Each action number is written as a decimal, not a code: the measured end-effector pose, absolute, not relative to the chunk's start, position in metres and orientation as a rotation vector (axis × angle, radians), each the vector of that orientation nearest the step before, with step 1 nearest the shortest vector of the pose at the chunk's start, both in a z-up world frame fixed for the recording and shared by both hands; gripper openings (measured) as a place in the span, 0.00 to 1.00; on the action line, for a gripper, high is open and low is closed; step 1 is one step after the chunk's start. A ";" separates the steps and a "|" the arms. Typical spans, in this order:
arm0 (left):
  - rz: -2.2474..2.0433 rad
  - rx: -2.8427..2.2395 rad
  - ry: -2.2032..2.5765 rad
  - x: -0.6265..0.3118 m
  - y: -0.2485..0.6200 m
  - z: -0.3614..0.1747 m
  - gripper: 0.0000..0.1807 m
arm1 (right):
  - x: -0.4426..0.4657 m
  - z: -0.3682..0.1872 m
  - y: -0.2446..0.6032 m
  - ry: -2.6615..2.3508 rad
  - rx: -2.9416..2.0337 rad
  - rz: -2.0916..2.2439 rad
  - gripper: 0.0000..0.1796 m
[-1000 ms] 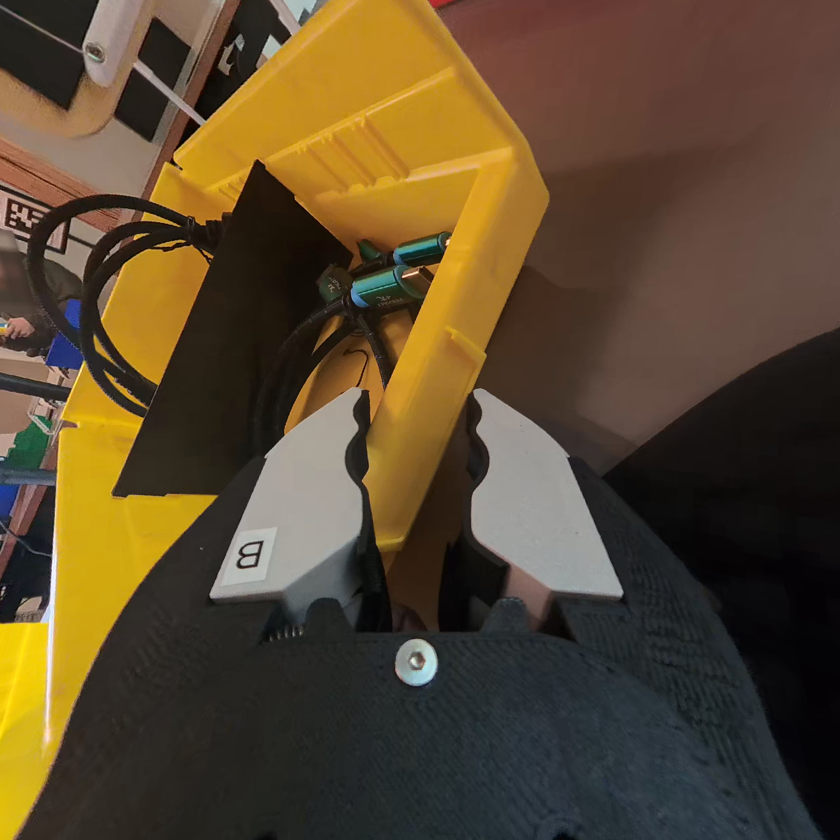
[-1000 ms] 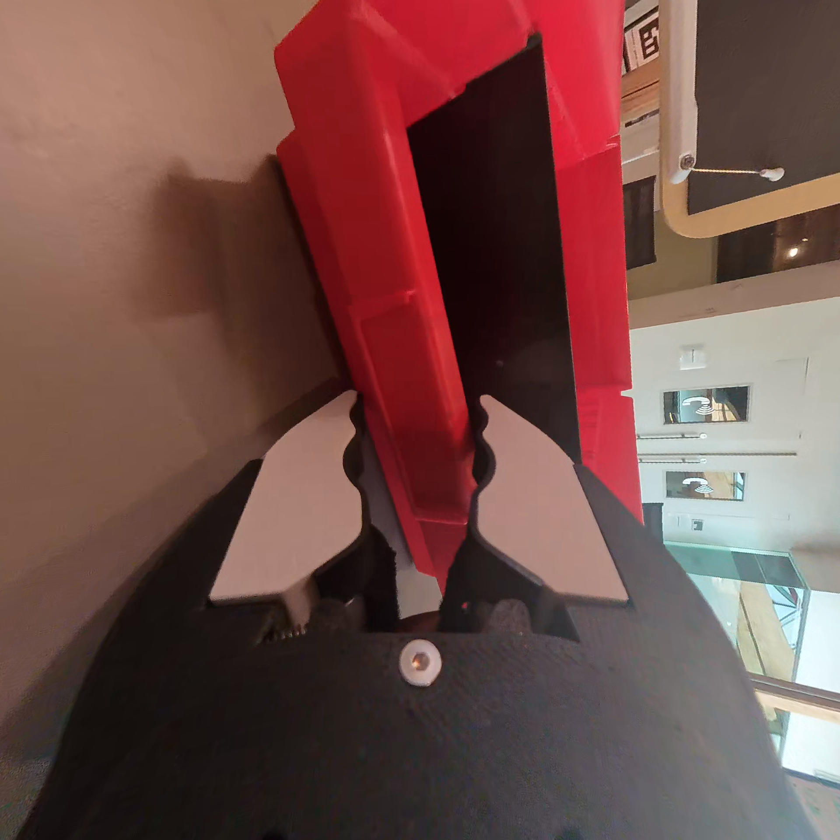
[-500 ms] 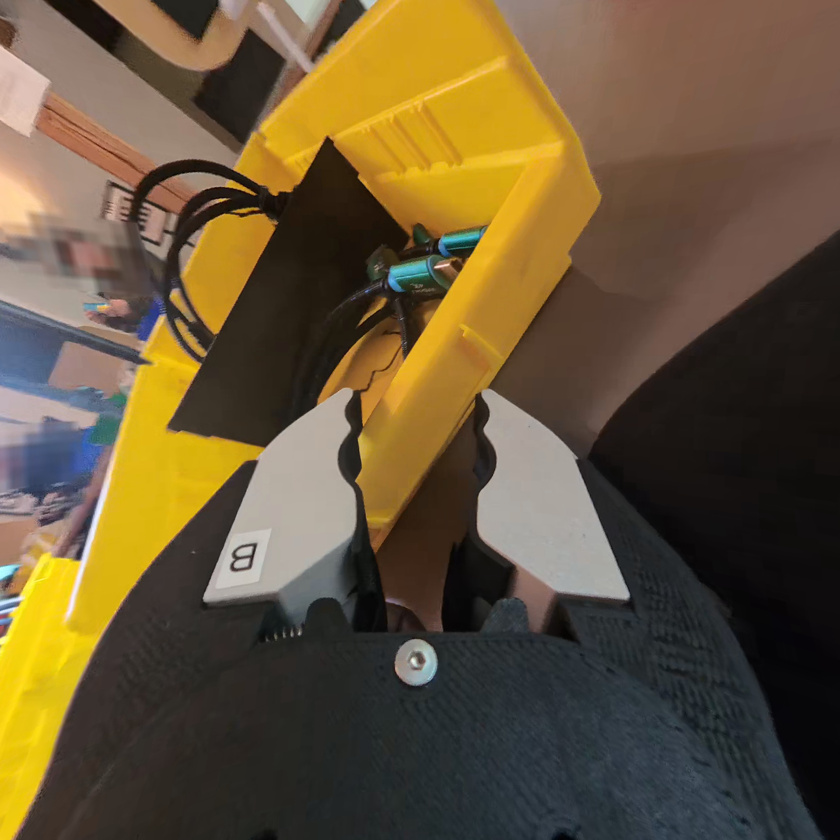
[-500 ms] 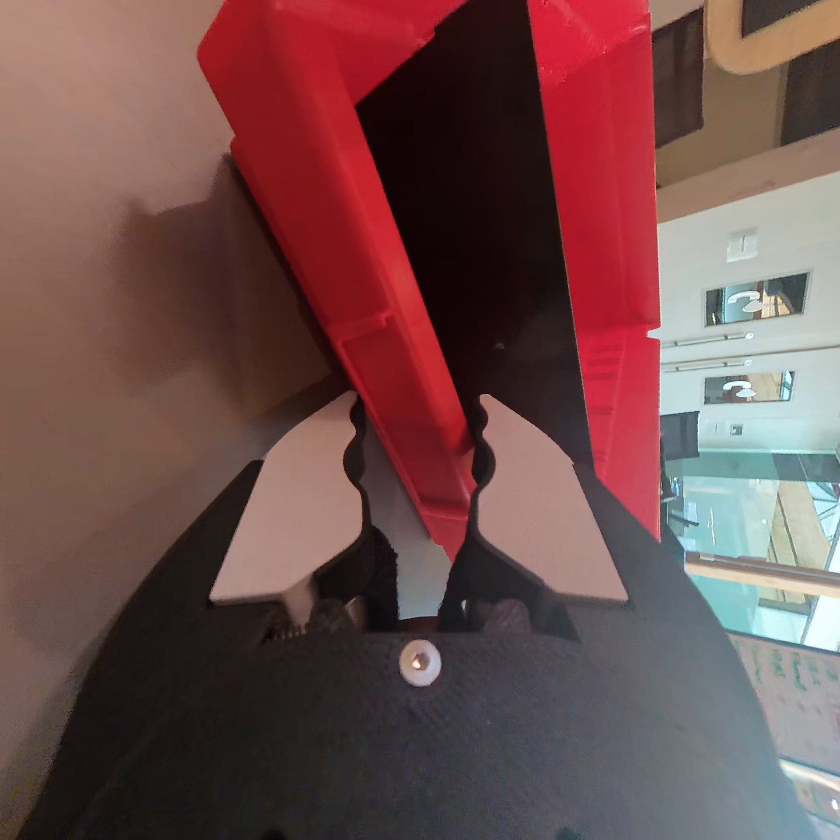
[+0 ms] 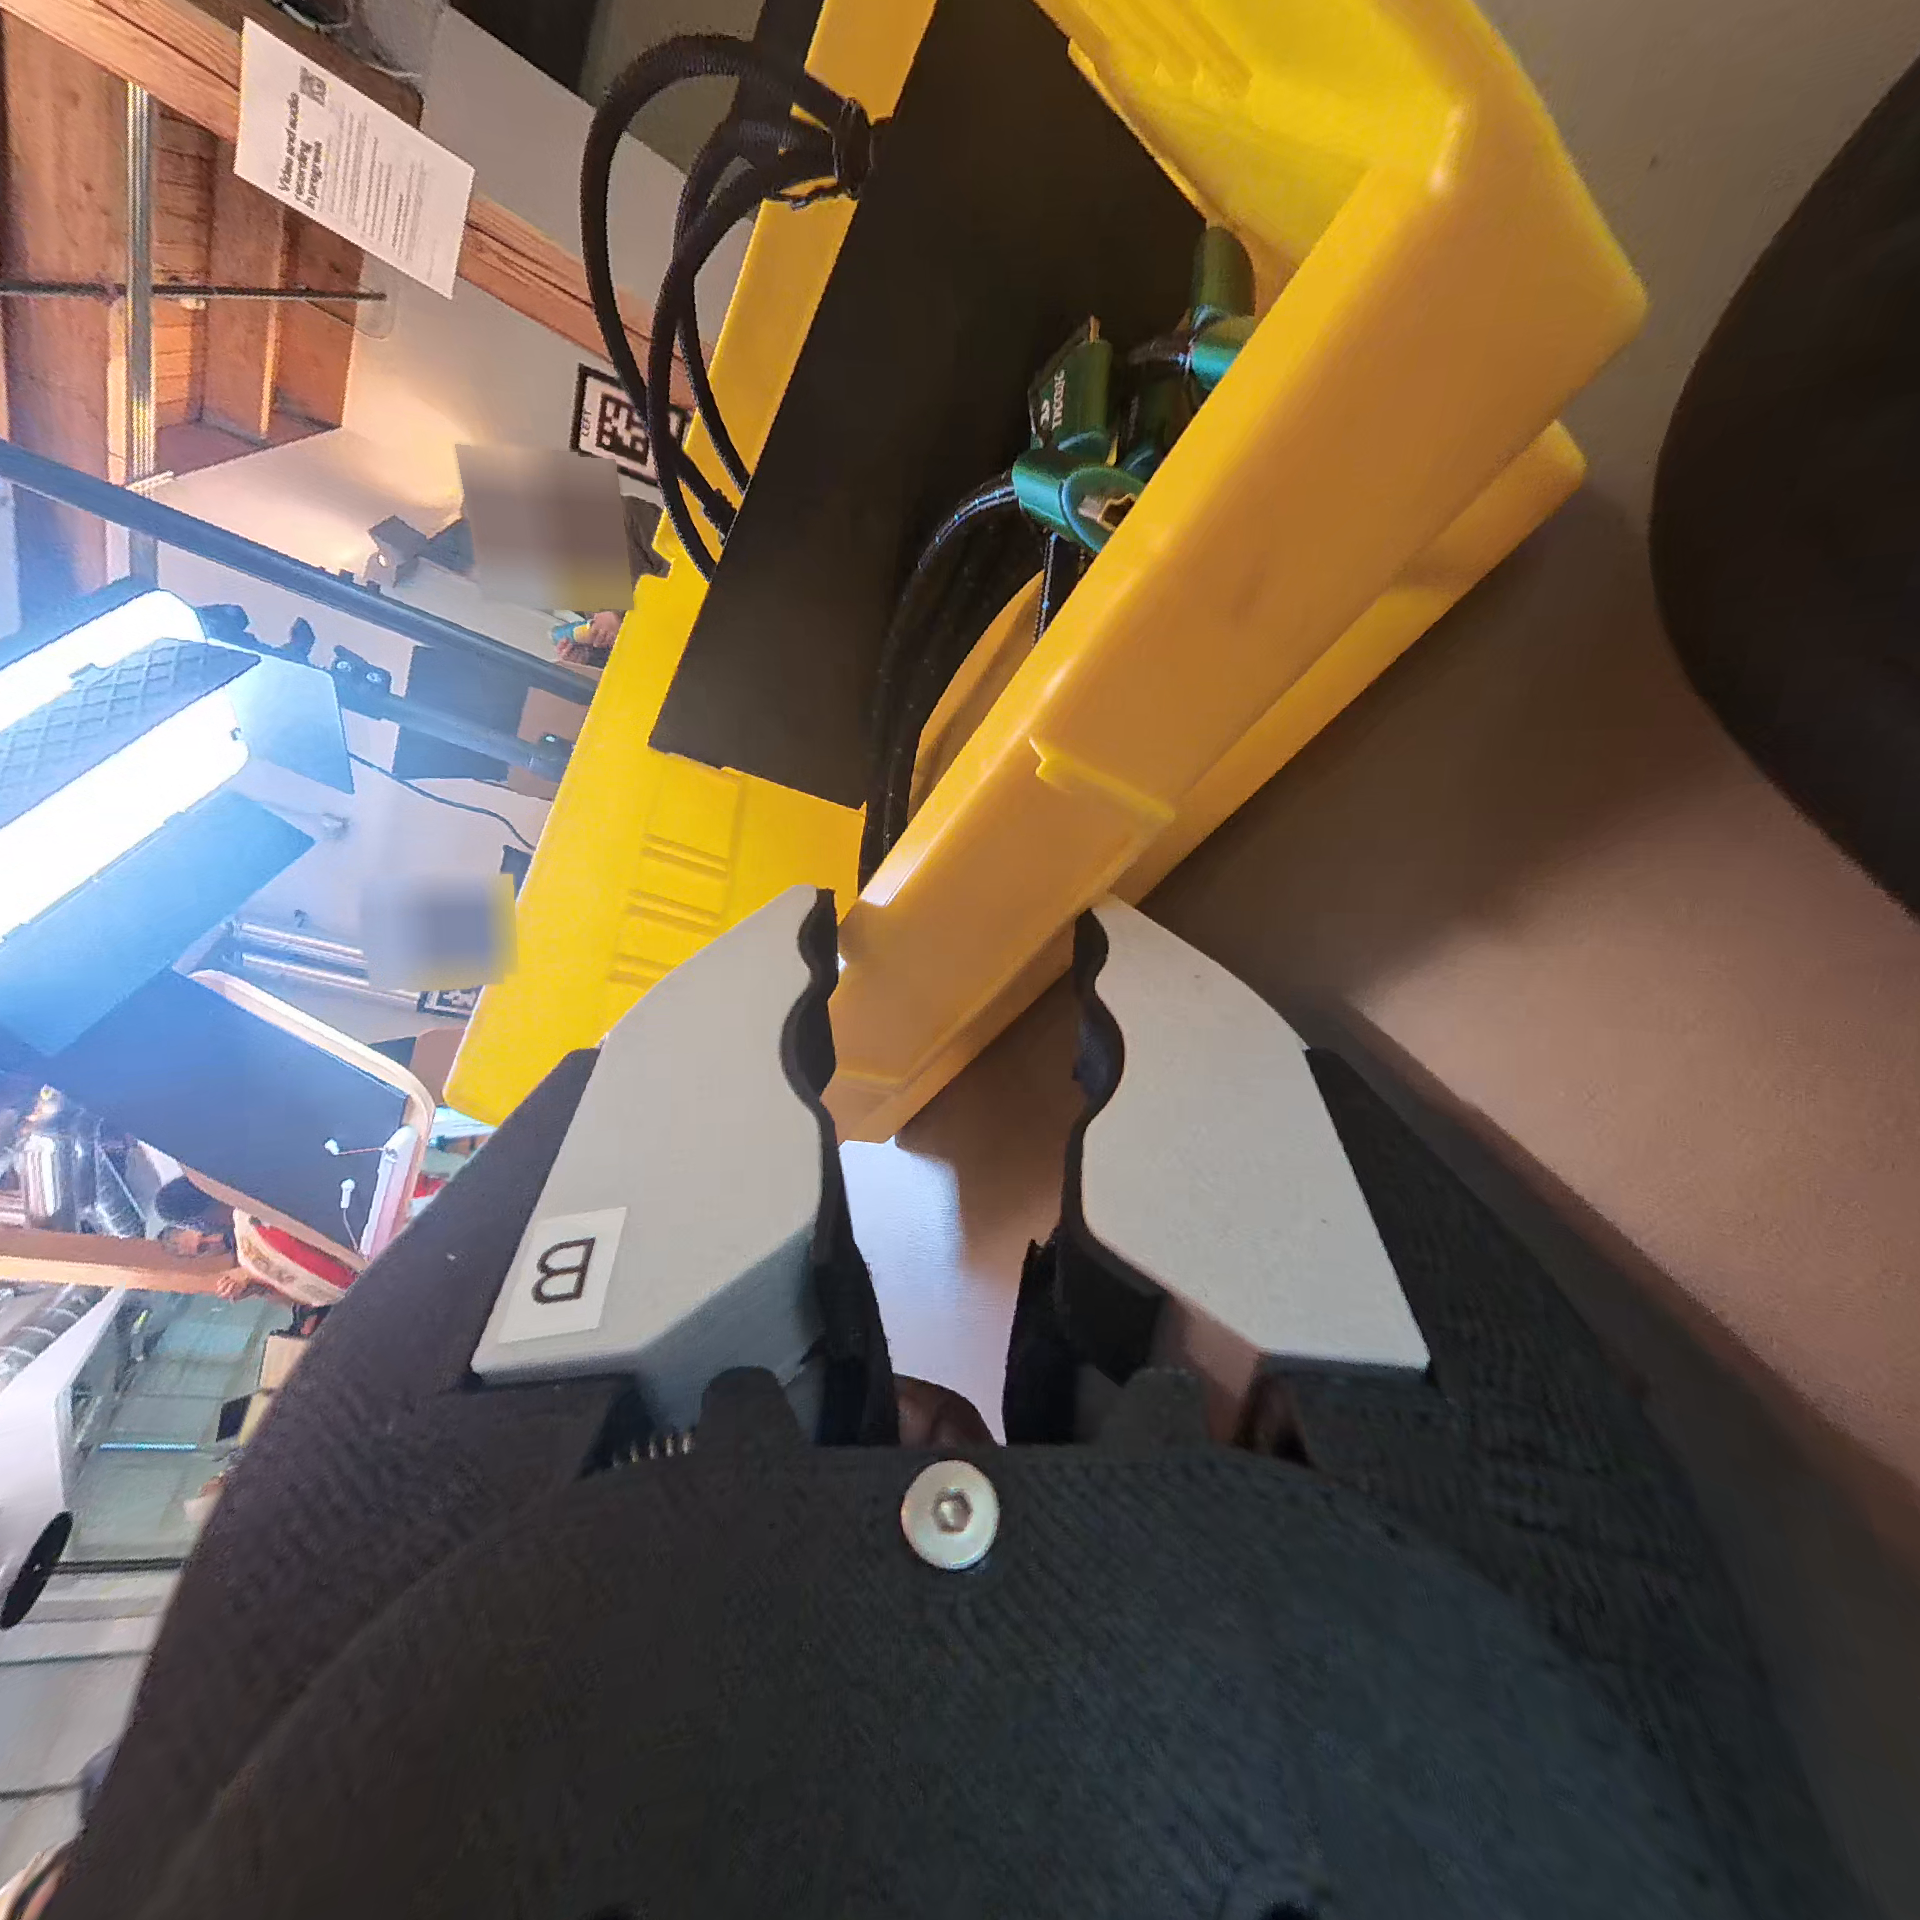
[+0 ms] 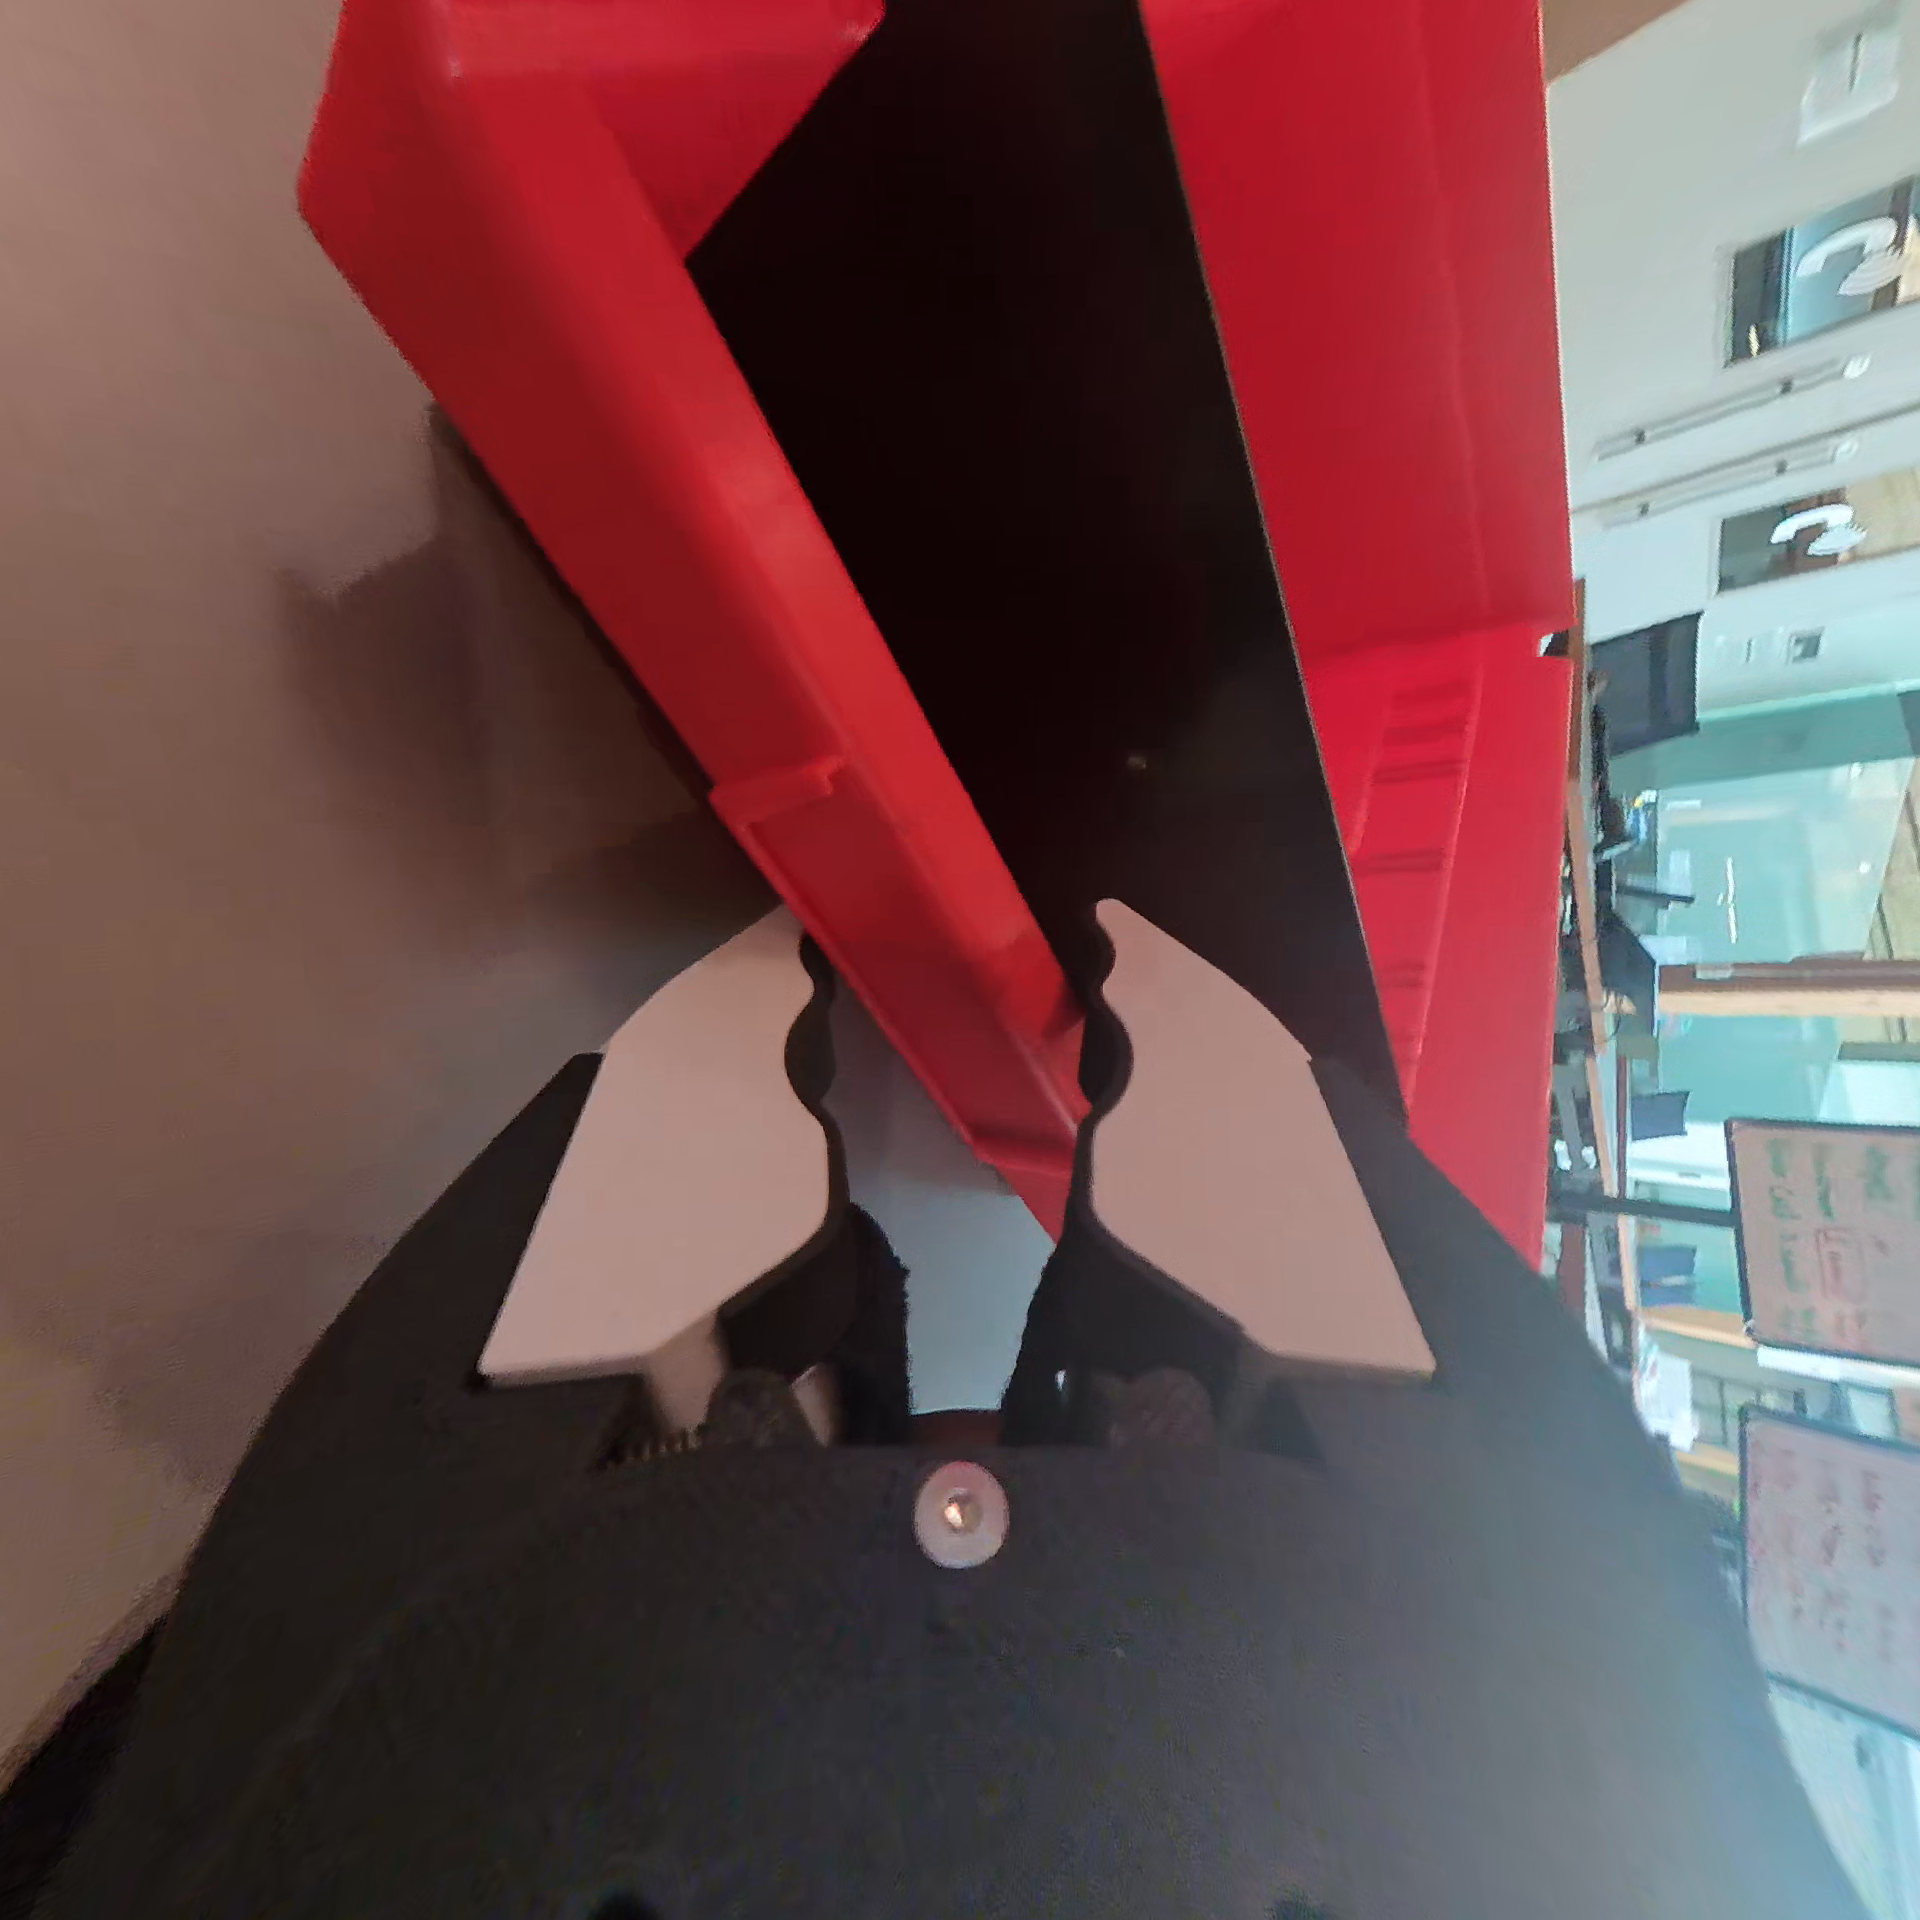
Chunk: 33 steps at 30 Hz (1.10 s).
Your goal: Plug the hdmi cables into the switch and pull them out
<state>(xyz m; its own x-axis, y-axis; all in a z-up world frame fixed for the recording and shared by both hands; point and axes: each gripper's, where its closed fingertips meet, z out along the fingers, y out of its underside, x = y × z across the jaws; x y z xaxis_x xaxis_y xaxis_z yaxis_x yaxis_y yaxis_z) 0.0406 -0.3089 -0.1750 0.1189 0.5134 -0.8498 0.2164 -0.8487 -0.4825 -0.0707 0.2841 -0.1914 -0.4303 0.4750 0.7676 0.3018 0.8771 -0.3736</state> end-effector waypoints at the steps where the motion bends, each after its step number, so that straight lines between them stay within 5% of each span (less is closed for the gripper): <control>1: 1.802 -2.156 -0.730 0.041 -0.309 -0.175 0.23 | -0.072 -0.191 0.289 -2.046 -0.588 0.213 0.25; 33: 1.947 -2.136 -1.232 0.062 -0.334 -0.175 0.24 | -0.068 -0.191 0.366 -2.046 -0.518 0.247 0.25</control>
